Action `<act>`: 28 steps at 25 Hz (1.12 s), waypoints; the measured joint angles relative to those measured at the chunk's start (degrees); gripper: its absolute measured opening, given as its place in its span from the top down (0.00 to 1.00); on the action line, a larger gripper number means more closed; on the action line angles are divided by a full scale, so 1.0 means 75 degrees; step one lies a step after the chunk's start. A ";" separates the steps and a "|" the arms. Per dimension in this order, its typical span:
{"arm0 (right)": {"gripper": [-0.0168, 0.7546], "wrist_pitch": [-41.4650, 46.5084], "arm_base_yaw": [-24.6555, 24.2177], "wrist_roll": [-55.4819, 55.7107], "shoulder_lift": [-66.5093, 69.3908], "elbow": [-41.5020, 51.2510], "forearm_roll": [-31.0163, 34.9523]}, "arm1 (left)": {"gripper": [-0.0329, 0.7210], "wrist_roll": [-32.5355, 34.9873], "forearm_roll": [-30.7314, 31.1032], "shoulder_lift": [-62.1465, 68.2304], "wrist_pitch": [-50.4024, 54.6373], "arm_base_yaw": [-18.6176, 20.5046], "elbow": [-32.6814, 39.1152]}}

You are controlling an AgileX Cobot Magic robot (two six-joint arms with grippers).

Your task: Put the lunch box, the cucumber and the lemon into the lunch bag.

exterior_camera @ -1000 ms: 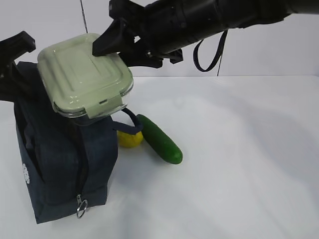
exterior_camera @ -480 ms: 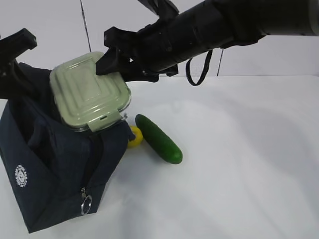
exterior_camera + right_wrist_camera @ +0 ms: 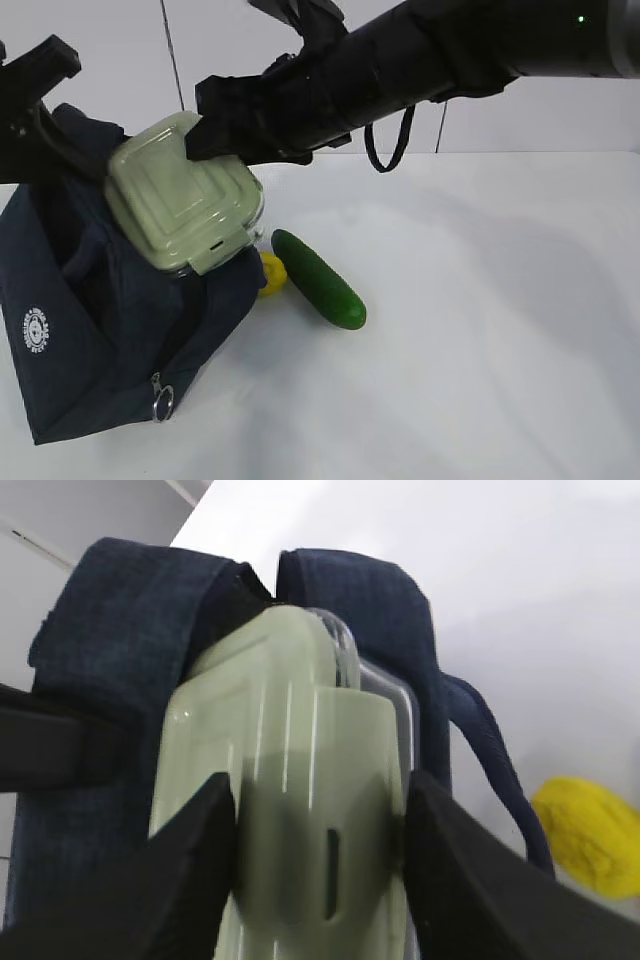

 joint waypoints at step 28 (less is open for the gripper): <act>0.47 -0.1418 0.1091 -0.0353 0.1133 0.0000 0.1122 | 0.96 0.0173 -0.0635 0.0000 -0.0283 0.0000 0.0000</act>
